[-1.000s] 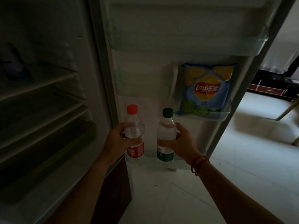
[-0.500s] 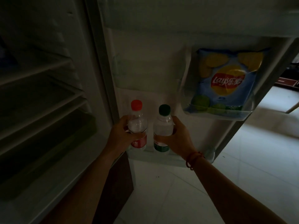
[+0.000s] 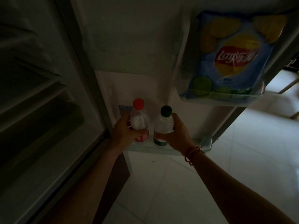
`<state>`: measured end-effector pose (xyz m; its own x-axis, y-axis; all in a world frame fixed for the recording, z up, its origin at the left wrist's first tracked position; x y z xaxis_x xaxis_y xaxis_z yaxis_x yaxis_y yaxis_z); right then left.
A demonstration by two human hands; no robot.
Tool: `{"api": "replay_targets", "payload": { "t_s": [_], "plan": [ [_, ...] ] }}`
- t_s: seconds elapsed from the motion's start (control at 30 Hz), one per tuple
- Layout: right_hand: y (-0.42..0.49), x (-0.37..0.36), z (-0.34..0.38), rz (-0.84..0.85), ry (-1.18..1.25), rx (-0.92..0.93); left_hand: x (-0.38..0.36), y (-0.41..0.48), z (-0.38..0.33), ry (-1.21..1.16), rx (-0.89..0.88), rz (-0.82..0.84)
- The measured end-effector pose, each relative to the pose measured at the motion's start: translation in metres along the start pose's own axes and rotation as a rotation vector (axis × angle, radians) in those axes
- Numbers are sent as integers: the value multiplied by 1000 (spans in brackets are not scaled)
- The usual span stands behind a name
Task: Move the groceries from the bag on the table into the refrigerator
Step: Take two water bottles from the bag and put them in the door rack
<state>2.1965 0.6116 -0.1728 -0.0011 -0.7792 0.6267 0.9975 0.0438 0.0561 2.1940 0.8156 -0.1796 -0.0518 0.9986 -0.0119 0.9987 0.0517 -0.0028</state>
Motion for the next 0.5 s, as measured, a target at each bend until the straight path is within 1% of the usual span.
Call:
{"api": "replay_targets", "payload": {
  "t_s": [0.17,0.3,0.5],
  "plan": [
    [-6,12,-22,-31,-24,-38,-23,2,13,10,32,22],
    [-11,27,-41,-73,-49,-74,-42,3,18,41,16,51],
    [-17,53,-66,-149,-82,-122,-78,0,21,-15,18,123]
  ]
}}
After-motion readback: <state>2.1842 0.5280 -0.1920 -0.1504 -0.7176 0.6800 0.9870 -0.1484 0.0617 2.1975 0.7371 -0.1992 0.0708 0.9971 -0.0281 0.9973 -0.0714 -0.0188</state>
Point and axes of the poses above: each hand's wrist, its own y-axis towards the middle knuckle, its own x-axis out of the back of the hand, z = x × y, the point moved 6 cm from there along y, towards the middle knuckle, and after that the axes turned 12 degrees about -y, right-handed, at the moved point
